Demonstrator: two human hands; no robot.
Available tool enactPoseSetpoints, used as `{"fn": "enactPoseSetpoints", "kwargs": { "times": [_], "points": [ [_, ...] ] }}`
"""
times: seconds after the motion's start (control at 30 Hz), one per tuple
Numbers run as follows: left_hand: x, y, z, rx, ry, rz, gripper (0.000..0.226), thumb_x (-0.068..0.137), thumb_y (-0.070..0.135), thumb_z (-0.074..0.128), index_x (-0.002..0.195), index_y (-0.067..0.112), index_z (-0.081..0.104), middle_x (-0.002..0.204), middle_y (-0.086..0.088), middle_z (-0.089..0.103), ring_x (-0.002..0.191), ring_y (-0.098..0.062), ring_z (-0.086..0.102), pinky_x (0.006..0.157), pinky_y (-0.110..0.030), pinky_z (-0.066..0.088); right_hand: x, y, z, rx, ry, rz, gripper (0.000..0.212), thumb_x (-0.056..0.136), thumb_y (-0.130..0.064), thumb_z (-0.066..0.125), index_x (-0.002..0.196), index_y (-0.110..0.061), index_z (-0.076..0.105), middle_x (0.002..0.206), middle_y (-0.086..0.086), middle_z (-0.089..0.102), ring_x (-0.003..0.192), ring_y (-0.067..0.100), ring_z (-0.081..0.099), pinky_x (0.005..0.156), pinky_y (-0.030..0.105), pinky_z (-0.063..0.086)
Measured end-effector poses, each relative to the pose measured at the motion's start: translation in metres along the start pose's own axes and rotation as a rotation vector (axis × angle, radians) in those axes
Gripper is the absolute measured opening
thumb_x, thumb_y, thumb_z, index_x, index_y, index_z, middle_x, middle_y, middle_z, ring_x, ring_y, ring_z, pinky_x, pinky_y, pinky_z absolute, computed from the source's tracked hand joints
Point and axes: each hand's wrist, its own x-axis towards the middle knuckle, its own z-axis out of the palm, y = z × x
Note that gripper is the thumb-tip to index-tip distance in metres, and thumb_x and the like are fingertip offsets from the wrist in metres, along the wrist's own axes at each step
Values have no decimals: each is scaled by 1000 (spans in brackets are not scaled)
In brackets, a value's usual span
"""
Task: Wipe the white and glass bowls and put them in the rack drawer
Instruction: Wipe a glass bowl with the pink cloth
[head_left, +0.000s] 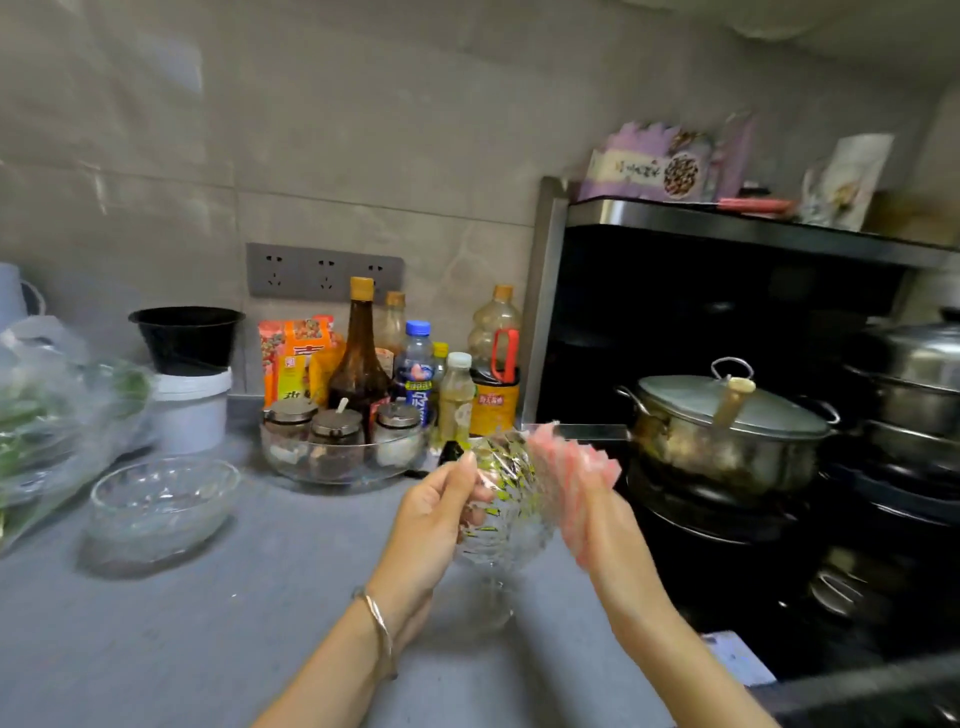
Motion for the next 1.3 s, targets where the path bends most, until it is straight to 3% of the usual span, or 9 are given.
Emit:
{"fn": "enactPoseSetpoints", "kwargs": {
  "times": [0.1,0.13,0.33,0.53,0.7,0.87,1.03,1.2,1.3],
  "points": [
    [-11,-5,24,-30,68,-2,35,98,30,44,77,9,62,59,8,57,45,4,47,46,-8,37,-20,9,-14,-163,-170,-203,89,61,-87,57,125,-26,56,142,-4,49,126,8,50,110,30,37],
    [-15,-7,29,-35,103,-4,38,98,31,43,75,8,62,58,7,58,43,4,47,45,-8,37,-32,13,-21,-305,-146,-301,93,66,-85,53,133,-21,52,145,-3,46,129,12,49,108,33,40],
    [-42,-10,36,31,201,-17,54,98,39,35,70,2,61,53,2,60,38,3,45,41,-8,35,-46,11,-28,-743,9,-605,48,93,-60,36,133,-38,50,135,-20,51,127,5,47,103,40,40],
    [-59,-6,42,67,244,55,57,98,38,33,60,6,61,45,4,59,40,2,50,44,-8,38,-50,13,-13,-238,3,-407,49,90,-57,34,125,-31,57,122,-12,63,119,2,55,101,25,45],
    [-65,-7,40,75,236,64,56,92,49,33,63,16,67,57,1,68,54,-5,61,51,-15,46,-70,20,6,-883,150,-845,44,101,-44,26,137,-31,47,143,-10,46,139,10,34,112,34,28],
    [-75,-3,40,50,261,74,56,93,45,33,61,10,63,49,5,61,46,1,53,47,-11,41,-66,5,-3,-363,81,-477,48,94,-51,28,122,-29,59,122,-19,60,120,-2,52,101,25,42],
    [-76,-3,38,77,244,71,61,84,57,30,67,13,68,61,-5,69,56,-9,64,55,-23,49,-78,8,14,-955,97,-838,42,100,-40,30,128,-25,58,134,-9,53,131,11,42,108,33,32],
    [-79,1,34,92,277,119,59,85,55,28,56,16,63,52,4,64,50,0,56,50,-12,42,-69,1,7,-575,57,-610,42,98,-44,29,127,-30,57,130,-19,53,127,4,46,102,37,42],
    [-79,2,30,71,268,110,60,84,56,29,61,14,65,54,0,65,51,-1,58,50,-13,43,-82,6,17,-752,69,-732,44,101,-43,26,131,-26,54,138,-14,49,134,8,40,107,42,36]
  ]
}}
